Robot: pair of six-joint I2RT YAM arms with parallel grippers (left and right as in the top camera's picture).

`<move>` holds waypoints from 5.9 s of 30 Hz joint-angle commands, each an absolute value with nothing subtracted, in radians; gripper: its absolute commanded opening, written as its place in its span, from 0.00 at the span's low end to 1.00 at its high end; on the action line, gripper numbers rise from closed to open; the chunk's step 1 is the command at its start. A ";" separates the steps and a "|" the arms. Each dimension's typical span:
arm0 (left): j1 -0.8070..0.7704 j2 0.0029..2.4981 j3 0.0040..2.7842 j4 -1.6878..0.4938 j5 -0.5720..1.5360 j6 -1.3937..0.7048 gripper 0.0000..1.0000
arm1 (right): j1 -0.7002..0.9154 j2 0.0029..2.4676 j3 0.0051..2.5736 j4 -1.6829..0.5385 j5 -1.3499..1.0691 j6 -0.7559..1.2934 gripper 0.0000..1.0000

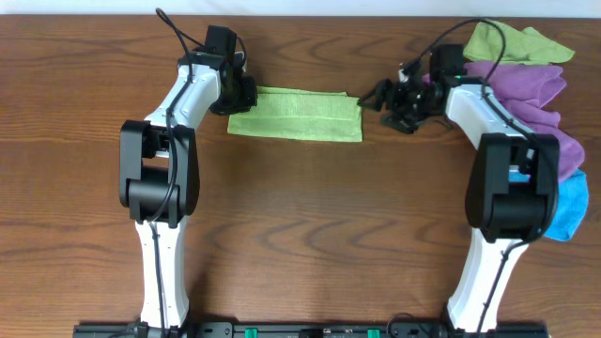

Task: Fold the cloth

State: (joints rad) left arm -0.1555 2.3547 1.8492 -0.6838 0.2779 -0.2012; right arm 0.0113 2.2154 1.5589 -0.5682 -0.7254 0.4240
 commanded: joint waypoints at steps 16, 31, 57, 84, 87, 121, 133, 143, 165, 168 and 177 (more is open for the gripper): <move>-0.158 2.401 1.842 -0.726 0.289 -0.191 0.06 | 0.085 2.310 1.567 -0.495 -0.818 0.448 0.55; -0.033 2.051 2.118 -1.131 0.176 -0.208 0.06 | -0.029 2.292 1.846 -0.958 -0.413 0.390 0.01; 0.033 1.872 2.110 -1.330 0.225 -0.186 0.06 | 0.419 2.407 2.112 -1.084 0.131 0.358 0.01; 0.033 1.894 2.094 -1.297 0.205 -0.179 0.11 | 0.510 2.407 2.113 -1.110 0.016 0.331 0.68; 0.034 1.898 2.059 -1.263 0.192 -0.179 0.25 | 0.494 2.391 2.140 -1.120 0.010 0.335 0.99; -0.250 2.270 1.637 -0.490 0.774 -0.426 0.95 | 0.142 2.375 1.993 -1.016 -0.215 0.363 0.02; -0.278 2.306 1.637 -0.477 0.778 -0.488 0.95 | 0.166 2.436 1.993 -0.997 -0.249 0.389 0.01; -0.296 2.323 1.637 -0.475 0.786 -0.528 1.00 | 0.211 2.437 1.993 -0.987 -0.299 0.388 0.02; -0.199 2.330 1.695 -0.420 0.838 -0.583 0.06 | 0.138 2.395 2.094 -1.150 -0.295 0.319 0.02; -0.107 2.321 1.824 -0.386 0.854 -0.645 0.06 | 0.103 2.347 2.155 -1.207 -0.252 0.308 0.02; 0.242 2.309 2.117 -0.204 0.857 -1.028 0.06 | 0.077 2.185 2.183 -1.245 -0.239 0.290 0.02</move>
State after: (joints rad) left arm 0.1925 2.3245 2.1052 -0.2249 0.8463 -0.8780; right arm 0.0731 2.2257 2.1643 -1.2411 -0.2489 0.3088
